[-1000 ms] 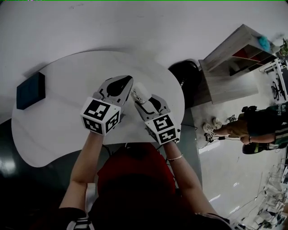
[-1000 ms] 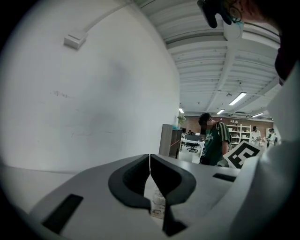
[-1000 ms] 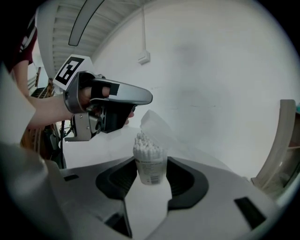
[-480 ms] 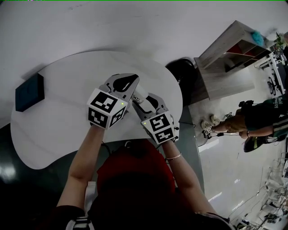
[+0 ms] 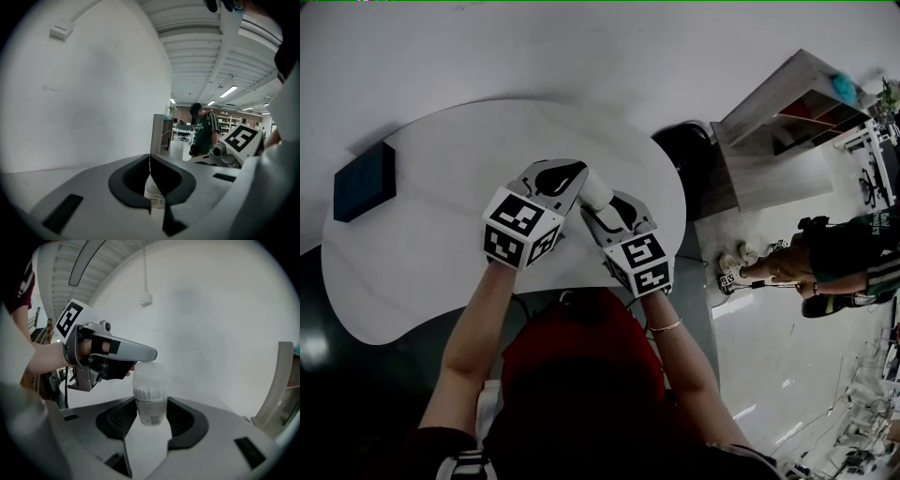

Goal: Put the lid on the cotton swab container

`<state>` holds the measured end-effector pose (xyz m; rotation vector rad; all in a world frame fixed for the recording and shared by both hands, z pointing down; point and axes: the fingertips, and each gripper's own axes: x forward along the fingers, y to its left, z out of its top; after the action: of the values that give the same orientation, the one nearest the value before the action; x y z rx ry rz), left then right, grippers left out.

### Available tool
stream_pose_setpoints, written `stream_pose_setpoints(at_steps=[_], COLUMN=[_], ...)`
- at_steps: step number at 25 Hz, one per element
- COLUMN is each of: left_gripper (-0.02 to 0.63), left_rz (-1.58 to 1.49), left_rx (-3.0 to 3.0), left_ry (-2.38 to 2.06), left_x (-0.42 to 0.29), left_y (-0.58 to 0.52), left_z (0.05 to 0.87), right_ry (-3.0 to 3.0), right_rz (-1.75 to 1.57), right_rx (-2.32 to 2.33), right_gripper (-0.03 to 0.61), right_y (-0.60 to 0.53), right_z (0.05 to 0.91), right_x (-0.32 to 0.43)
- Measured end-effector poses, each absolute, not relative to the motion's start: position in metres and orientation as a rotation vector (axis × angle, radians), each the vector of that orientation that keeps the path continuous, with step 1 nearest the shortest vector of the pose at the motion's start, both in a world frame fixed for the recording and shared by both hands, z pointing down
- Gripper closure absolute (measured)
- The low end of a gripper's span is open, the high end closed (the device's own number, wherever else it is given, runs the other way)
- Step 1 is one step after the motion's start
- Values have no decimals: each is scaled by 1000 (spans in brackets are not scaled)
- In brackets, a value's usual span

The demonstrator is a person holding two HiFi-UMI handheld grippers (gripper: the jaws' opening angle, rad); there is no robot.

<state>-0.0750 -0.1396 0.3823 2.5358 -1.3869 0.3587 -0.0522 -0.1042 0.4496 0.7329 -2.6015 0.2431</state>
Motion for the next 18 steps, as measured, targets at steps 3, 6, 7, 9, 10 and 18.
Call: stream_pose_setpoints(at_steps=[3, 6, 7, 9, 10, 18], left_gripper=[588, 588, 588, 588, 588, 589], left_rz=[358, 360, 362, 369, 373, 340], left_rx=[2522, 2520, 2521, 2525, 2528, 2553], left_ry=[-1395, -1405, -1409, -1412, -1410, -1387], left_x=[-79, -81, -81, -82, -82, -71], left_y=[-139, -138, -137, -135, -135, -134], left_z=[385, 386, 387, 387, 388, 383], right_ry=[-2614, -2624, -2628, -2634, -2637, -2655], right_rz=[279, 312, 322, 333, 338, 350], right_rx=[714, 705, 702, 698, 699, 731], right_gripper=[373, 373, 373, 373, 373, 373], right_y=[-103, -103, -103, -102, -102, -107], right_z=[450, 451, 451, 451, 452, 444], right_x=[-56, -57, -57, -58, -58, -53])
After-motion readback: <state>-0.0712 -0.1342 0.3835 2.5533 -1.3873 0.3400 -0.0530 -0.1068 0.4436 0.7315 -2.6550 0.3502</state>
